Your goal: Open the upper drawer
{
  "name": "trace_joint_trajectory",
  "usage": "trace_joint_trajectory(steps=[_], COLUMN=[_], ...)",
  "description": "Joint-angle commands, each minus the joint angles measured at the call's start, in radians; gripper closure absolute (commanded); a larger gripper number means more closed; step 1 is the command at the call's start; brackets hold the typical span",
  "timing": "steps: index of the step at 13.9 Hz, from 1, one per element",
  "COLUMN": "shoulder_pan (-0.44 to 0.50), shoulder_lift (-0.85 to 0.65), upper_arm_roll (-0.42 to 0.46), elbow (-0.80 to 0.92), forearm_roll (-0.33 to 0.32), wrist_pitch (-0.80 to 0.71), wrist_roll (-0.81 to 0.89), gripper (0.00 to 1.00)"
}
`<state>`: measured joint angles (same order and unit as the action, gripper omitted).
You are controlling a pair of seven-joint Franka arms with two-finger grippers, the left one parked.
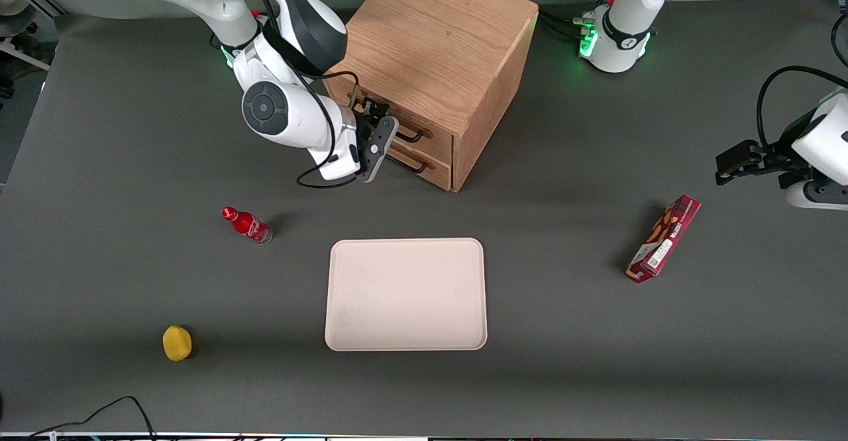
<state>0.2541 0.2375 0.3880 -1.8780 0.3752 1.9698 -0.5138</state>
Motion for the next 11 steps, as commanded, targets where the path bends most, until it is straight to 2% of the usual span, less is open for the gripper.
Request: trace_joint_trajectory(steps=[1, 11], shoulder_pan=[0.008, 0.024], shoulder_lift=[-0.021, 0.003], upper_arm_roll=[0.008, 0.006], elbow=[-0.039, -0.044], forearm_roll=[-0.01, -0.016], wrist_pitch=[0.047, 0.089], wrist_roll=[-0.015, 0.046], gripper=[0.0, 0.0])
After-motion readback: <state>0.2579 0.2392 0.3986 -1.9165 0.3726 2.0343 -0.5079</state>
